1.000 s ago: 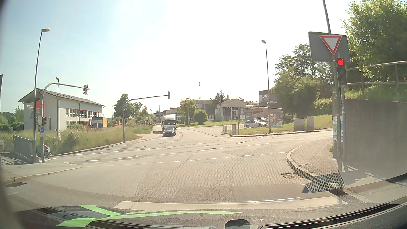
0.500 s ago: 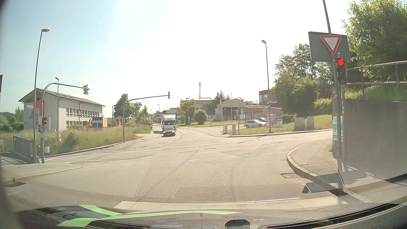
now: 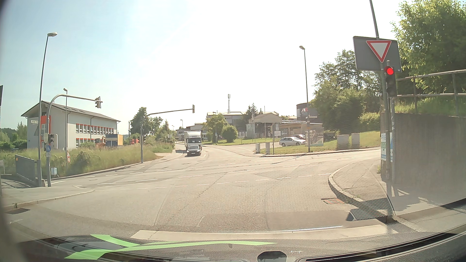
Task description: Follow the waypoints while adhering to traffic rules and regulations
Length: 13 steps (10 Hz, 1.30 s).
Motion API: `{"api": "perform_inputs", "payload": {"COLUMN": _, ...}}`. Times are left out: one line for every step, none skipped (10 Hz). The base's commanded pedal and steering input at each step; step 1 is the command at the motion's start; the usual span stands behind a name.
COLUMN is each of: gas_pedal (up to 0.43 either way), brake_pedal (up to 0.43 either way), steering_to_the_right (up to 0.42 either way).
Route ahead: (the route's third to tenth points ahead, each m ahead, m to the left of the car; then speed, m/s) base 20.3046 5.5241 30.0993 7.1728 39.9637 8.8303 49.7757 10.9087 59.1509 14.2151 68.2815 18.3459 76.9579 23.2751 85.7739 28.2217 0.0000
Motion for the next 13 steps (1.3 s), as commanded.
{"api": "perform_inputs", "payload": {"gas_pedal": 0.0, "brake_pedal": 0.22, "steering_to_the_right": 0.003}}
{"api": "perform_inputs", "payload": {"gas_pedal": 0.0, "brake_pedal": 0.22, "steering_to_the_right": 0.003}}
{"api": "perform_inputs", "payload": {"gas_pedal": 0.0, "brake_pedal": 0.22, "steering_to_the_right": 0.003}}
{"api": "perform_inputs", "payload": {"gas_pedal": 0.0, "brake_pedal": 0.22, "steering_to_the_right": 0.003}}
{"api": "perform_inputs", "payload": {"gas_pedal": 0.0, "brake_pedal": 0.22, "steering_to_the_right": 0.003}}
{"api": "perform_inputs", "payload": {"gas_pedal": 0.0, "brake_pedal": 0.22, "steering_to_the_right": 0.003}}
{"api": "perform_inputs", "payload": {"gas_pedal": 0.0, "brake_pedal": 0.22, "steering_to_the_right": 0.003}}
{"api": "perform_inputs", "payload": {"gas_pedal": 0.0, "brake_pedal": 0.22, "steering_to_the_right": 0.003}}
{"api": "perform_inputs", "payload": {"gas_pedal": 0.0, "brake_pedal": 0.22, "steering_to_the_right": 0.003}}
{"api": "perform_inputs", "payload": {"gas_pedal": 0.0, "brake_pedal": 0.22, "steering_to_the_right": 0.002}}
{"api": "perform_inputs", "payload": {"gas_pedal": 0.0, "brake_pedal": 0.22, "steering_to_the_right": 0.003}}
{"api": "perform_inputs", "payload": {"gas_pedal": 0.0, "brake_pedal": 0.22, "steering_to_the_right": 0.003}}
{"api": "perform_inputs", "payload": {"gas_pedal": 0.0, "brake_pedal": 0.22, "steering_to_the_right": 0.002}}
